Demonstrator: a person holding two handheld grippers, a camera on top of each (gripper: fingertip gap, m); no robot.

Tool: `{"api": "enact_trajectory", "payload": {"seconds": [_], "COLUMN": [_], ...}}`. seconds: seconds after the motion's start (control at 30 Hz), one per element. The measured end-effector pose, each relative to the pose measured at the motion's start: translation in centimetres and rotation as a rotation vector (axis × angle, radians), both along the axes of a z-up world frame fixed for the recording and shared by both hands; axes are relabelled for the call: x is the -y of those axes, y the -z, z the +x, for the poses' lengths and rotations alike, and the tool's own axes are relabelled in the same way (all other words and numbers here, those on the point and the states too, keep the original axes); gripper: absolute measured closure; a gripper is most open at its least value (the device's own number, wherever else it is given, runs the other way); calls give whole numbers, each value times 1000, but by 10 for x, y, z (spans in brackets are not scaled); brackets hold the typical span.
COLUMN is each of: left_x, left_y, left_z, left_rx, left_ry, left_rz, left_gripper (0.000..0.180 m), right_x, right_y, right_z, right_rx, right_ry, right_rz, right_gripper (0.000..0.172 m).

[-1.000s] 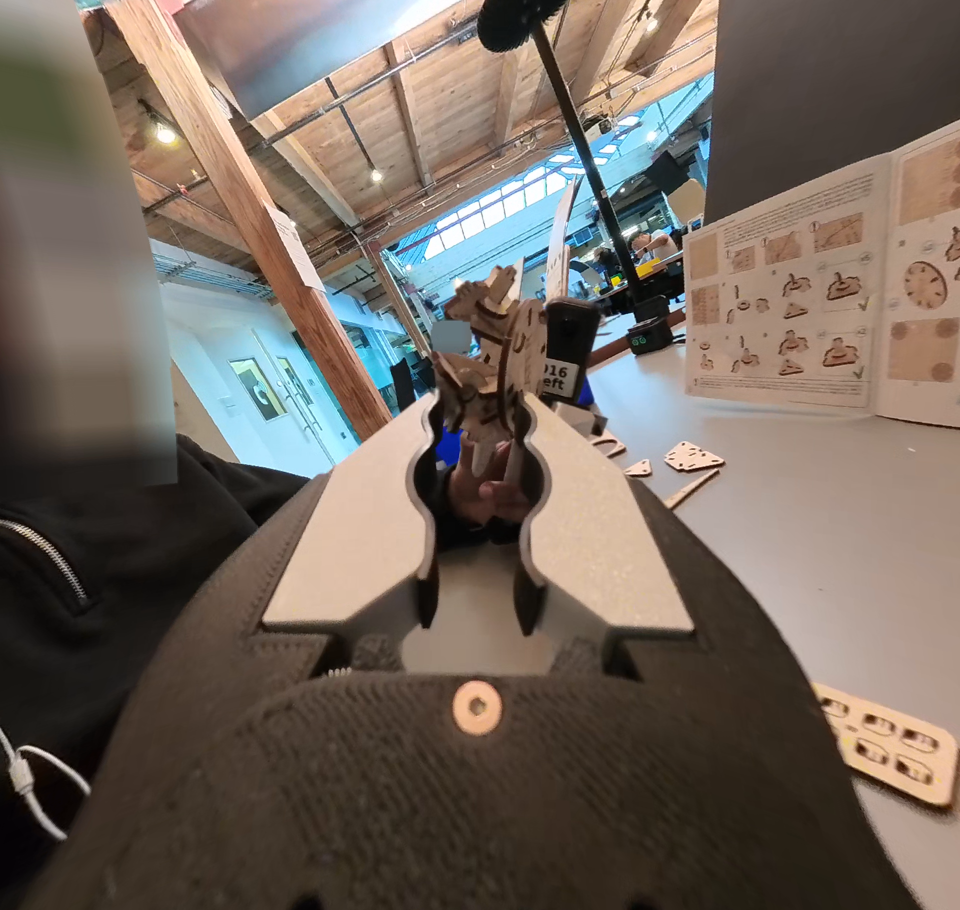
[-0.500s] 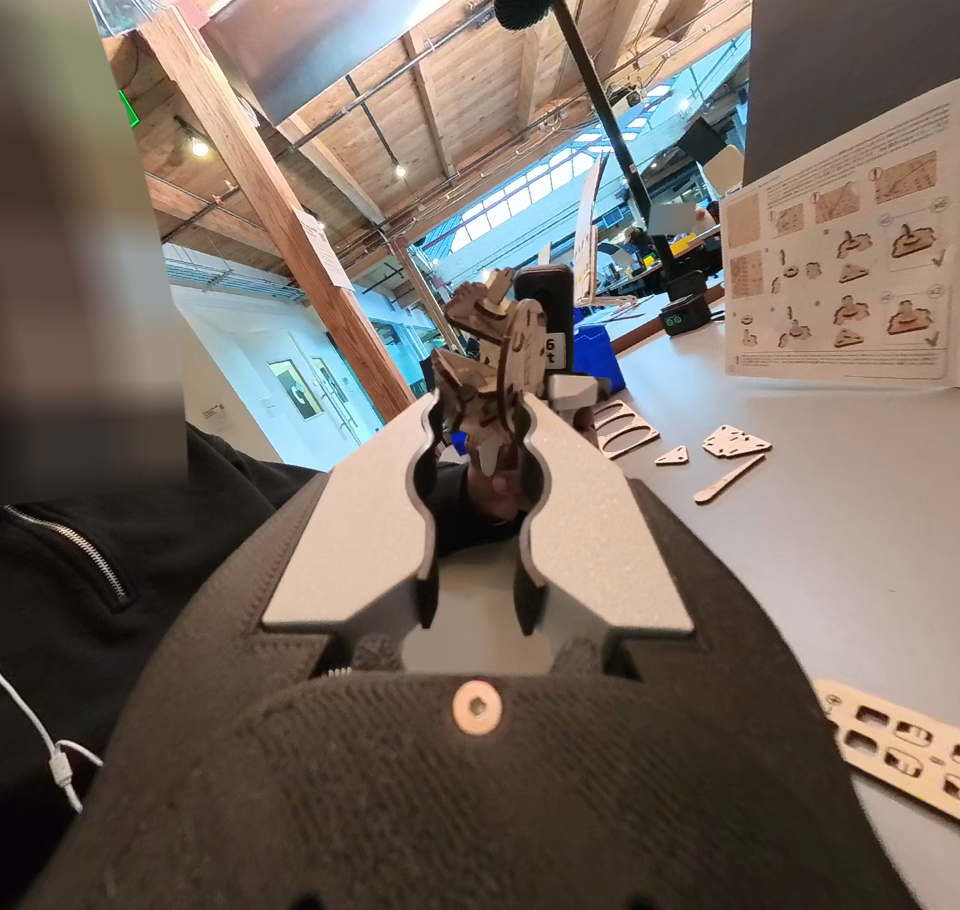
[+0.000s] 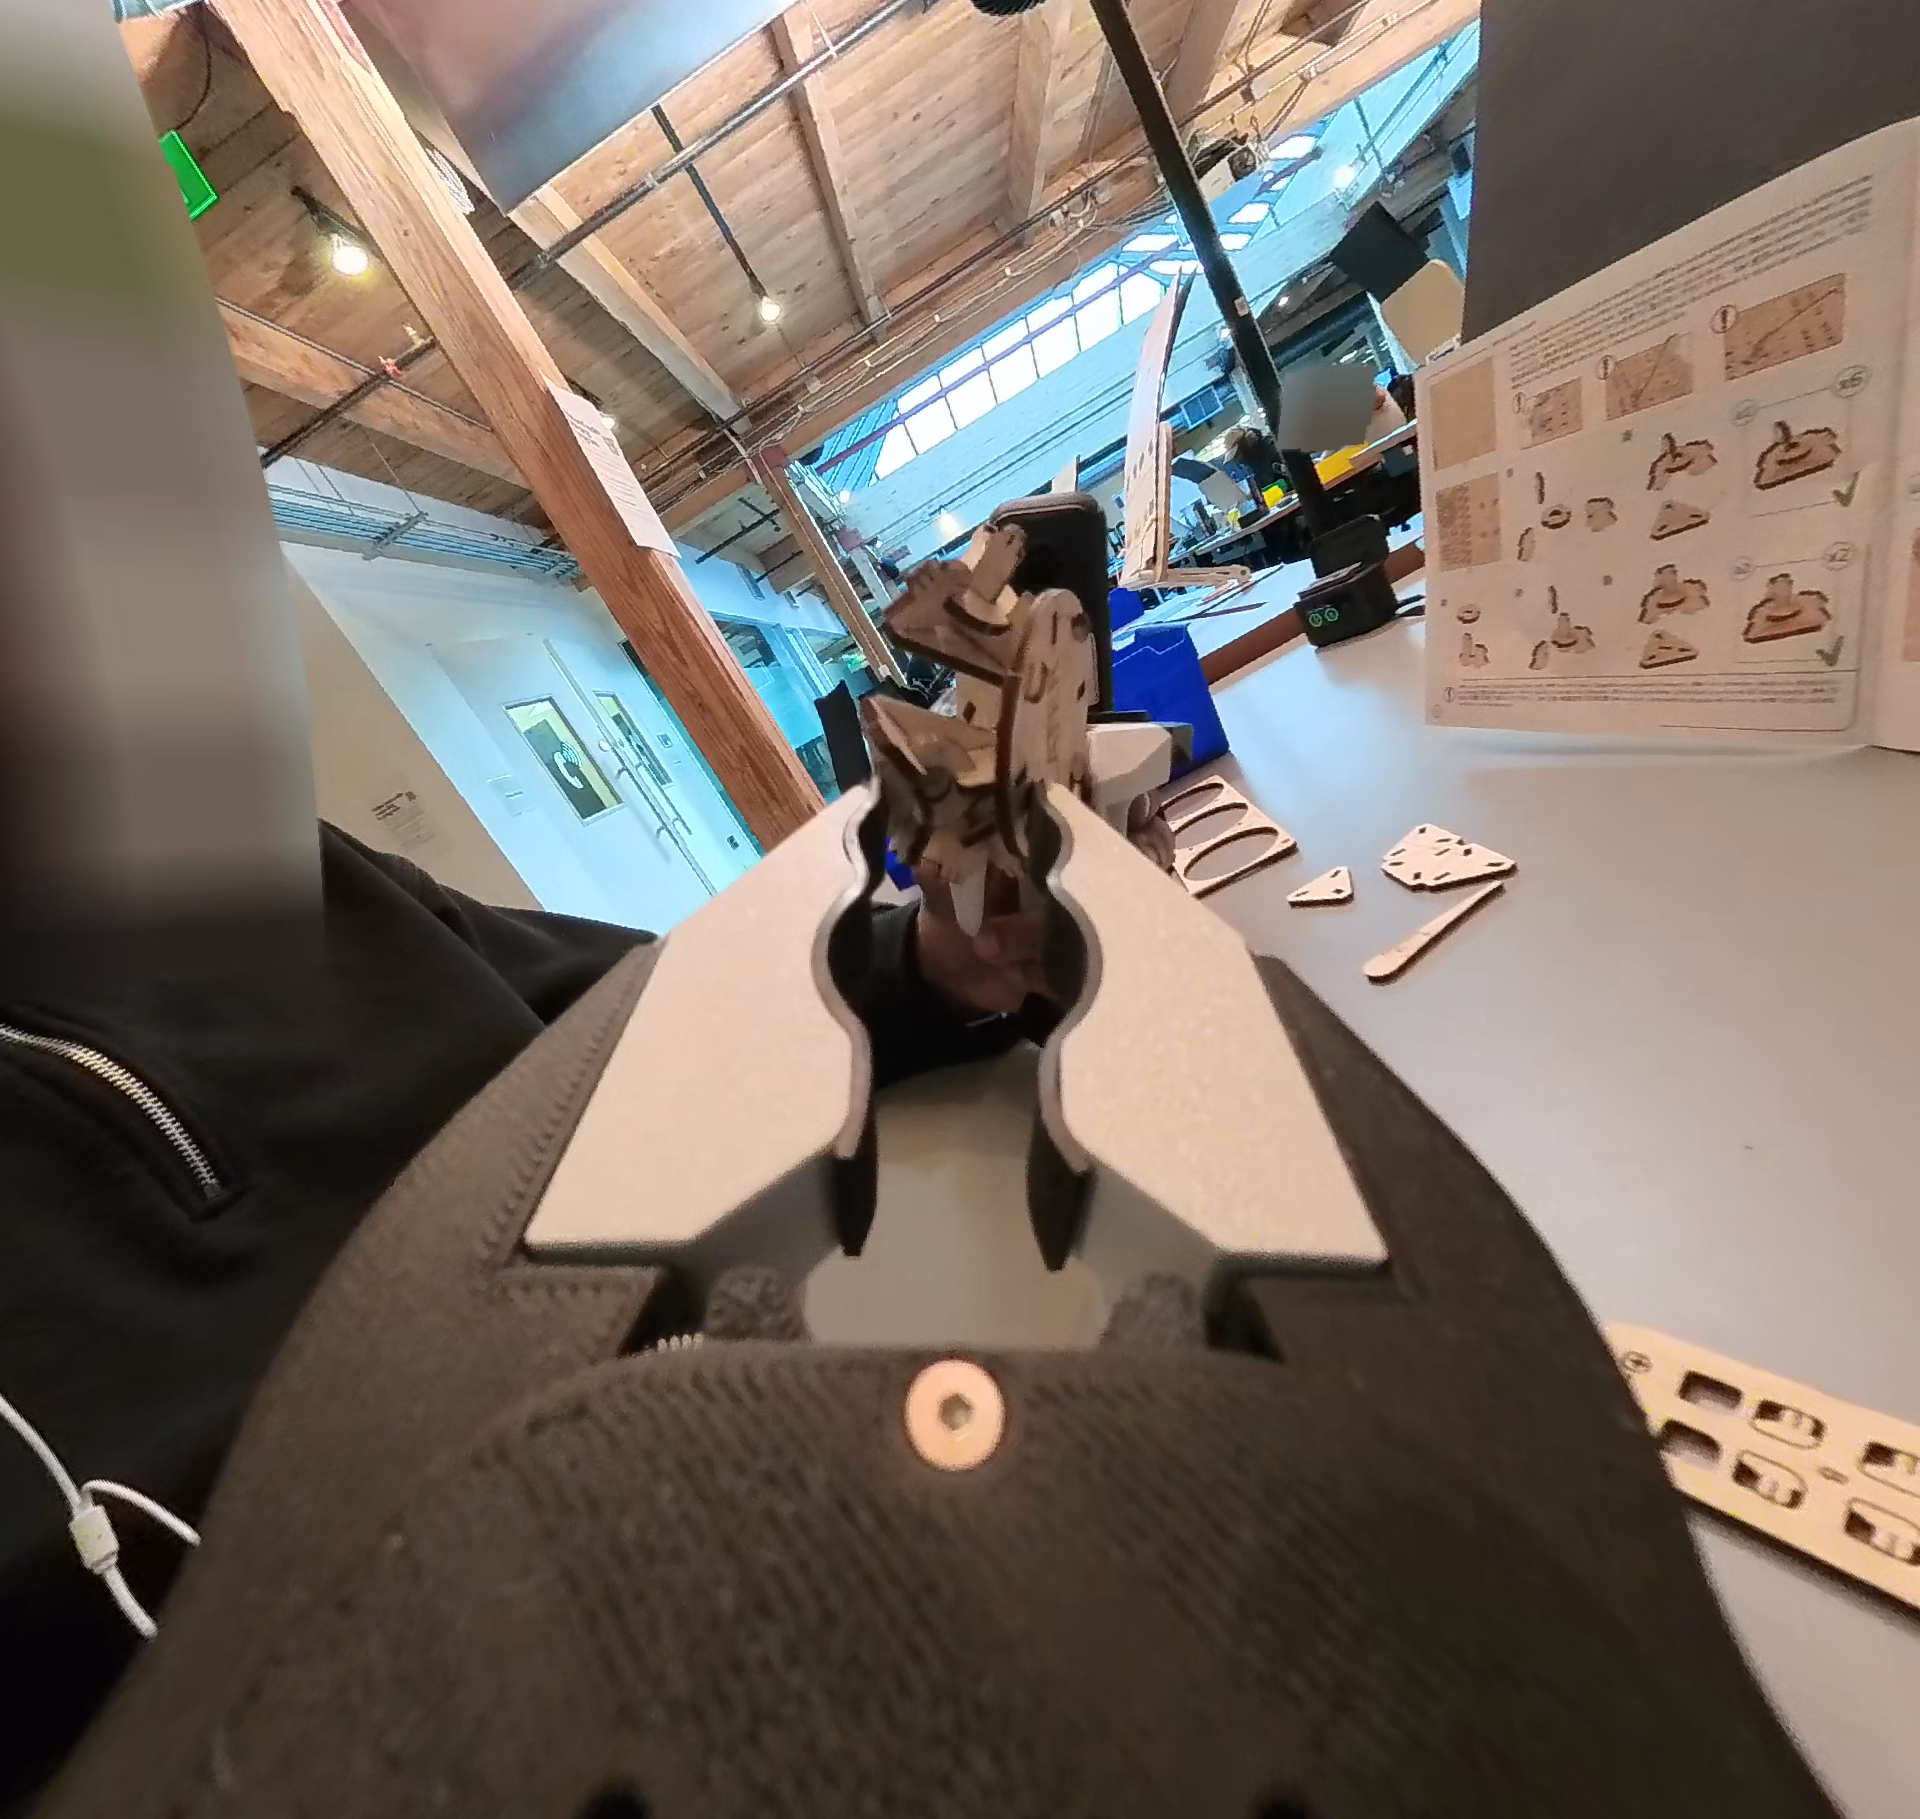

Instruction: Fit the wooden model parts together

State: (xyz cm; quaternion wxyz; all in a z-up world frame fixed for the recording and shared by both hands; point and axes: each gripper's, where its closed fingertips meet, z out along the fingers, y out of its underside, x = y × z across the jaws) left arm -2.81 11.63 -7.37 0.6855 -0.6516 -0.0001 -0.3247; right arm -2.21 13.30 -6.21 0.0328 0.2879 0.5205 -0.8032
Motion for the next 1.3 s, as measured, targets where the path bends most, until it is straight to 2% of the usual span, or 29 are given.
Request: {"api": "enact_trajectory", "payload": {"seconds": [0.37, 0.93, 1.17, 1.3], "left_x": [4, 4, 5, 7], "left_y": [-4, 8, 16, 28], "left_z": [1, -9, -10, -11], "left_rx": [-1, -67, -100, -154], "left_ry": [22, -20, -10, 2], "left_rz": [13, -38, -79, -166], "left_gripper": [155, 158, 158, 160], "right_x": [6, -3, -2, 1], "right_y": [-1, 11, 20, 31], "right_z": [2, -9, -10, -10], "right_rx": [-2, 52, 24, -23], "right_ry": [-21, 69, 115, 146], "right_rz": [0, 73, 182, 331], "right_gripper": [149, 145, 144, 147]}}
